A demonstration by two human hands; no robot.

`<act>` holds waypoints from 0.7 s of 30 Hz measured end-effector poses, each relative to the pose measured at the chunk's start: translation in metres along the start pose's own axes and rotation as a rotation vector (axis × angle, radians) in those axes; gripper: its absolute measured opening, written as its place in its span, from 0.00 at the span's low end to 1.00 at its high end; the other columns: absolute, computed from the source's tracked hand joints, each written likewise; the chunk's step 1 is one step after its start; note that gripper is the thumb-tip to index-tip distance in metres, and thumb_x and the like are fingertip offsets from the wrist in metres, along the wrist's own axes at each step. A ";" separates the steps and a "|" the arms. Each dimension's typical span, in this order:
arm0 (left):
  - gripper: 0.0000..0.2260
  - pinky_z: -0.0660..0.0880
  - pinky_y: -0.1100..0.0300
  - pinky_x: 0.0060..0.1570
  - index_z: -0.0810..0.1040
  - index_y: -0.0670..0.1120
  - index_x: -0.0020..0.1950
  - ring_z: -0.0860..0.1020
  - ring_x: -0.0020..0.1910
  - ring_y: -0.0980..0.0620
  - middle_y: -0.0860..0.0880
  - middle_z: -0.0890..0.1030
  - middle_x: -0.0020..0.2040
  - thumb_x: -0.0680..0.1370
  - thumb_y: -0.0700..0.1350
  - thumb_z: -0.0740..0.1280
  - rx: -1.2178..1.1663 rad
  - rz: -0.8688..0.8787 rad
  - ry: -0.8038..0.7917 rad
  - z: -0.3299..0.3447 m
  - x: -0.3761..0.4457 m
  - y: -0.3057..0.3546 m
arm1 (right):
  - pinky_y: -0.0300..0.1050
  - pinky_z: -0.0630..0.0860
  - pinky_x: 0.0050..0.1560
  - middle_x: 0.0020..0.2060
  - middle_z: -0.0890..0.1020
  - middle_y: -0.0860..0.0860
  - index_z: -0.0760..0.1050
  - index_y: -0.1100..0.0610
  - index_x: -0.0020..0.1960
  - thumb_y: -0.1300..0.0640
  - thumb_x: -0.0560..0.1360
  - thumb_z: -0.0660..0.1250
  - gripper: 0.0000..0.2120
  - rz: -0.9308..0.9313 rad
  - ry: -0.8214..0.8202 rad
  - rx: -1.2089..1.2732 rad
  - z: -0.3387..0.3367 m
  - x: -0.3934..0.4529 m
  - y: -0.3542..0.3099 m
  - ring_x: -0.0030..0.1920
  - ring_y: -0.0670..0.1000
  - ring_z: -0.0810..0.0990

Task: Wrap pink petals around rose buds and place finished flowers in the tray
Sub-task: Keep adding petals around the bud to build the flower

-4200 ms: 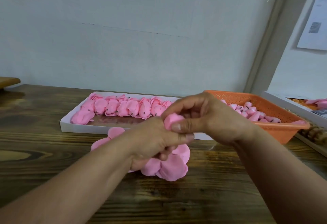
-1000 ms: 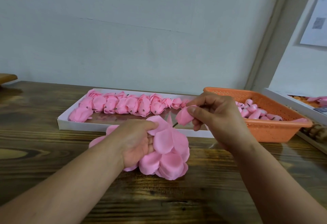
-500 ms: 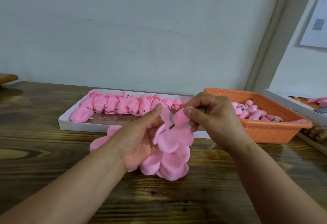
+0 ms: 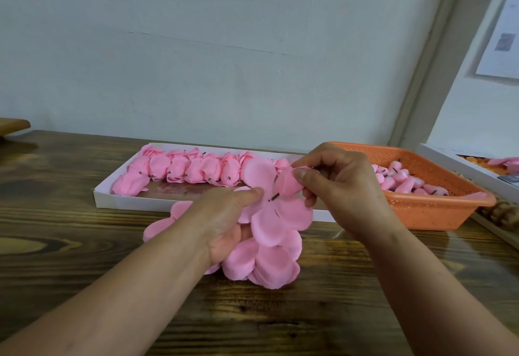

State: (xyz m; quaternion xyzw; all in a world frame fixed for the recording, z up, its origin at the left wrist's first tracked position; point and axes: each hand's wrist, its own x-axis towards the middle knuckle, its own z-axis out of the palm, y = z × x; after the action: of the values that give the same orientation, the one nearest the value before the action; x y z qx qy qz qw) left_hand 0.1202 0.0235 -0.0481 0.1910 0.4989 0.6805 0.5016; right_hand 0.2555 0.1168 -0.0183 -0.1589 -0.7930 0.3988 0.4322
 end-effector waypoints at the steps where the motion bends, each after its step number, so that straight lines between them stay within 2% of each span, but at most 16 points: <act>1: 0.10 0.81 0.53 0.37 0.78 0.35 0.58 0.81 0.43 0.43 0.36 0.82 0.54 0.79 0.37 0.64 0.001 -0.004 0.000 0.000 -0.001 0.000 | 0.39 0.75 0.28 0.36 0.77 0.55 0.79 0.61 0.39 0.71 0.73 0.67 0.08 -0.005 0.003 -0.003 0.000 0.000 0.000 0.25 0.46 0.75; 4: 0.10 0.81 0.52 0.39 0.78 0.36 0.58 0.81 0.44 0.42 0.36 0.82 0.54 0.79 0.37 0.64 0.011 -0.013 0.002 0.001 -0.002 0.001 | 0.39 0.75 0.28 0.37 0.78 0.56 0.79 0.61 0.39 0.71 0.73 0.67 0.08 -0.012 -0.010 -0.004 0.000 0.000 -0.002 0.25 0.46 0.75; 8: 0.09 0.81 0.53 0.35 0.78 0.36 0.58 0.81 0.42 0.43 0.37 0.82 0.54 0.79 0.37 0.64 0.018 -0.029 -0.001 0.001 -0.002 0.002 | 0.36 0.73 0.28 0.38 0.77 0.55 0.79 0.60 0.39 0.70 0.73 0.67 0.08 -0.023 -0.039 -0.041 0.003 -0.002 -0.004 0.26 0.45 0.75; 13: 0.05 0.80 0.55 0.28 0.79 0.37 0.50 0.82 0.32 0.46 0.40 0.84 0.40 0.79 0.37 0.64 0.037 -0.033 0.000 -0.001 -0.002 0.000 | 0.43 0.76 0.32 0.37 0.77 0.48 0.79 0.55 0.38 0.68 0.72 0.69 0.10 -0.067 -0.062 -0.229 0.006 -0.005 -0.007 0.30 0.44 0.76; 18: 0.08 0.81 0.55 0.31 0.79 0.37 0.53 0.83 0.34 0.45 0.39 0.84 0.41 0.80 0.38 0.63 0.047 -0.059 -0.048 -0.004 -0.002 -0.002 | 0.30 0.71 0.41 0.36 0.76 0.47 0.81 0.60 0.39 0.68 0.71 0.69 0.06 -0.077 -0.146 -0.336 0.011 -0.004 -0.010 0.32 0.41 0.75; 21: 0.09 0.81 0.54 0.33 0.78 0.36 0.55 0.83 0.38 0.45 0.39 0.84 0.44 0.80 0.39 0.62 0.051 -0.072 -0.069 -0.005 -0.003 -0.002 | 0.42 0.75 0.39 0.36 0.77 0.48 0.82 0.62 0.40 0.68 0.71 0.69 0.04 -0.100 -0.167 -0.369 0.013 -0.005 -0.009 0.35 0.44 0.75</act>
State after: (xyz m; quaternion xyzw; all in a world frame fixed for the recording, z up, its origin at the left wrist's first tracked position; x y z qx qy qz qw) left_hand 0.1183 0.0183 -0.0515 0.2090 0.5051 0.6419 0.5377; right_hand 0.2487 0.1015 -0.0178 -0.1624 -0.8925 0.2366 0.3479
